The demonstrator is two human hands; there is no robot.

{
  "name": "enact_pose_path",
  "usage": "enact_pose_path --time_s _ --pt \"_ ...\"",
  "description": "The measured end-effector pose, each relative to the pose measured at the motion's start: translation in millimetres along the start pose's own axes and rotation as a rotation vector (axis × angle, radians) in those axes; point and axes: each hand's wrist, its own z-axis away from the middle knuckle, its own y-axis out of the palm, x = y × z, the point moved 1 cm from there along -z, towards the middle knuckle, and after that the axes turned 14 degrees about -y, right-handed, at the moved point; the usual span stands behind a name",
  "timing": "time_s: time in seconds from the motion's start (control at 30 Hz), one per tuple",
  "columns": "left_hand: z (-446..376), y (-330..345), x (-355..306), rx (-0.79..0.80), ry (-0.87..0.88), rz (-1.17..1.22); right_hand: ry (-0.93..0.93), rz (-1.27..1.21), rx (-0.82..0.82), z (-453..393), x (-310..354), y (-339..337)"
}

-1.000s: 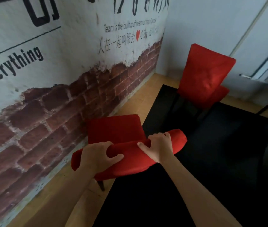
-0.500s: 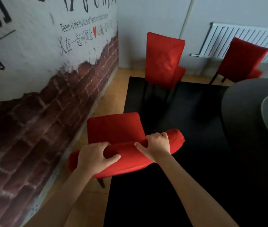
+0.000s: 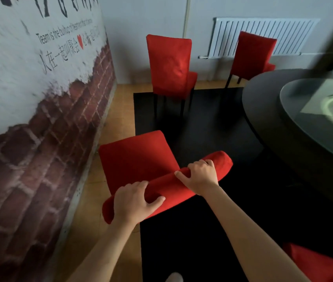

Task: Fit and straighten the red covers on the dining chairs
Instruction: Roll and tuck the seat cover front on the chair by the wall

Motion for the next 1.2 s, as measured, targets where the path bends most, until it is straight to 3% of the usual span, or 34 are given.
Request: enact_pose_path --time_s 0.3,0.53,0.9,1.2 --pt "-31.3 -23.5 69.6 -0.009 0.088 0.092 0.089 -0.049 -0.124 16.9 60.2 -3.4" --pt "-58.0 -34.9 116.8 -0.022 0.286 0.093 0.282 -0.086 -0.234 41.9 135.5 -2.0" --pt "-80.2 -42.5 156.5 0.072 0.527 0.198 0.54 -0.074 -0.215 54.7 212.2 -8.4" --pt "-119.2 -37.9 161.5 0.118 0.679 0.213 0.692 0.004 -0.342 41.7 243.3 -13.5"
